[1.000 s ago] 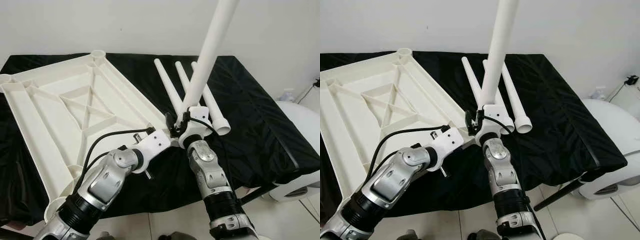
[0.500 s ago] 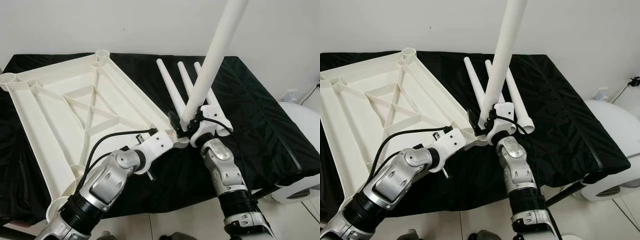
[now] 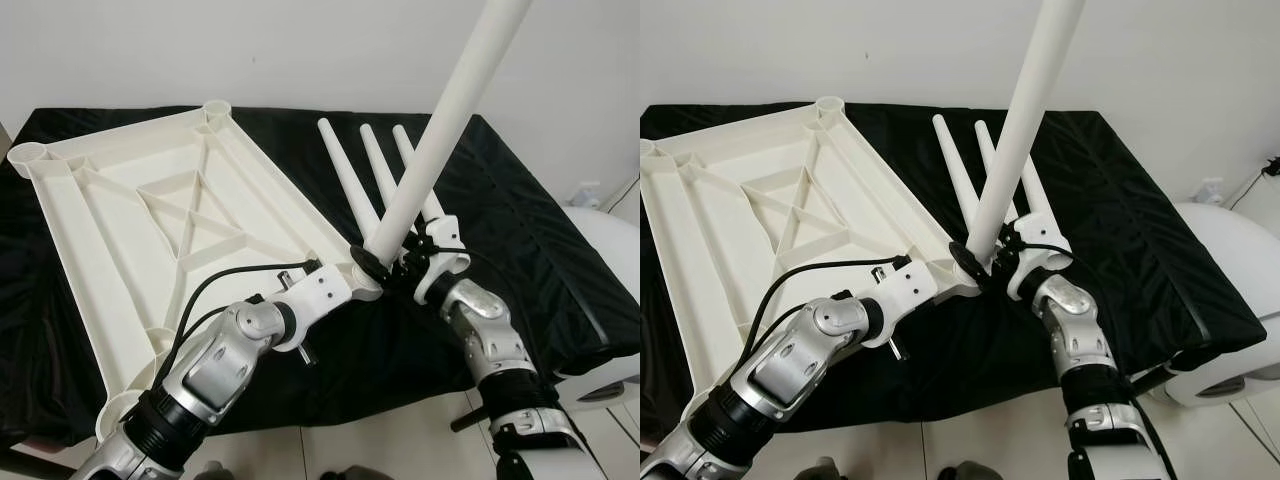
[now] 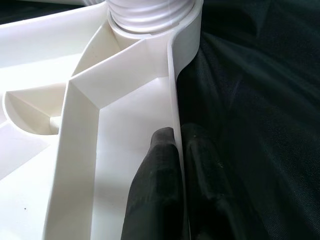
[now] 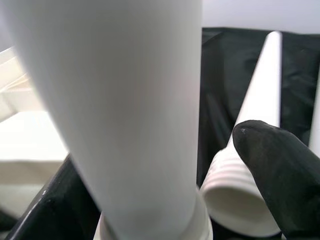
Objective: Building children table
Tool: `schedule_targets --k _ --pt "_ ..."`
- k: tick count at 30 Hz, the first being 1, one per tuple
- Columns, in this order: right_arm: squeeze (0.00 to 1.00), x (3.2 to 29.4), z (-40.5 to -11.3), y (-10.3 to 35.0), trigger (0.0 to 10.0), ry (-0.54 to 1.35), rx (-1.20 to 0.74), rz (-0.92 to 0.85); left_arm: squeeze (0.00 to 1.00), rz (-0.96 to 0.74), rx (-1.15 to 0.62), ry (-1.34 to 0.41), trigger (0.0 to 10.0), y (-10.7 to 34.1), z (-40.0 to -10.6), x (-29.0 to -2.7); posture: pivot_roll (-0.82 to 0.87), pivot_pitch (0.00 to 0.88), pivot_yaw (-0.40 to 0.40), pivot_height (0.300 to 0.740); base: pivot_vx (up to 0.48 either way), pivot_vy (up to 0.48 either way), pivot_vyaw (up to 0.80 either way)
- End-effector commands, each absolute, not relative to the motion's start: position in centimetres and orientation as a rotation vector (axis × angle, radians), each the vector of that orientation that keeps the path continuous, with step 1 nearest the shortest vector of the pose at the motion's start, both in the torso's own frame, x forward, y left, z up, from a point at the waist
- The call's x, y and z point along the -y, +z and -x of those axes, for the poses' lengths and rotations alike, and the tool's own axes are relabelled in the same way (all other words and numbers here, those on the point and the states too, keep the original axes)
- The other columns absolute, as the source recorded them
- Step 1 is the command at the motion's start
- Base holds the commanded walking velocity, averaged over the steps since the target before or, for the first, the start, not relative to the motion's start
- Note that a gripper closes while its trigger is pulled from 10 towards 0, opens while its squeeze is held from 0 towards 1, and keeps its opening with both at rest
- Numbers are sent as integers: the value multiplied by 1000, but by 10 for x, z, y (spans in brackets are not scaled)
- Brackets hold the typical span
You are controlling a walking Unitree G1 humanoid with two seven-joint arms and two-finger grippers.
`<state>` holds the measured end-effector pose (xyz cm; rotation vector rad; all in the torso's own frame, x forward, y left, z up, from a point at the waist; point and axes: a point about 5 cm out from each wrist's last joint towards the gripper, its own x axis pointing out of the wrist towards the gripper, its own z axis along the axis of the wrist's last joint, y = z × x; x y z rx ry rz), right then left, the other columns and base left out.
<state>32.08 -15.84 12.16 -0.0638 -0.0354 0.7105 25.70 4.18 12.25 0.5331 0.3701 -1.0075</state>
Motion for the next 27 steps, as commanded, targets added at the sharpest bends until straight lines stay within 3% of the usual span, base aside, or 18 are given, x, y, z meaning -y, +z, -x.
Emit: schedule_targets --k 1,12,13,14,15,16,17,20,21,27 --pt "0 159 -322 119 10000 727 28 79 0 -512 -393 -1115 10000 115 -247 -32 25 0 -91 740 0 0 0" --pt "0 157 -328 116 10000 768 40 111 0 -516 -392 -1120 10000 115 -247 -31 31 0 -95 740 0 0 0" --pt "0 157 -329 116 8510 772 46 113 0 -516 -392 -1120 10000 115 -247 -31 33 0 -97 740 0 0 0" --pt "0 157 -329 116 8510 772 46 113 0 -516 -392 -1120 10000 115 -247 -31 33 0 -97 740 0 0 0" --pt "0 156 -330 117 6863 784 48 112 0 -516 -392 -1119 10000 114 -247 -30 34 0 -98 740 0 0 0" --pt "0 156 -330 117 6863 784 48 112 0 -516 -392 -1119 10000 114 -247 -30 34 0 -98 740 0 0 0" --pt "0 156 -332 117 3294 789 49 113 0 -515 -392 -1118 10000 114 -246 -30 35 0 -100 740 0 0 0" --pt "0 156 -332 117 3294 792 48 113 0 -515 -392 -1118 10000 114 -246 -30 35 0 -100 740 0 0 0" --pt "0 155 -333 117 0 793 48 113 0 -515 -392 -1118 10000 114 -246 -30 35 0 -100 740 0 0 0" --pt "0 158 -332 114 0 841 26 121 0 -509 -396 -1113 10000 114 -245 -30 38 0 -109 740 0 0 0"
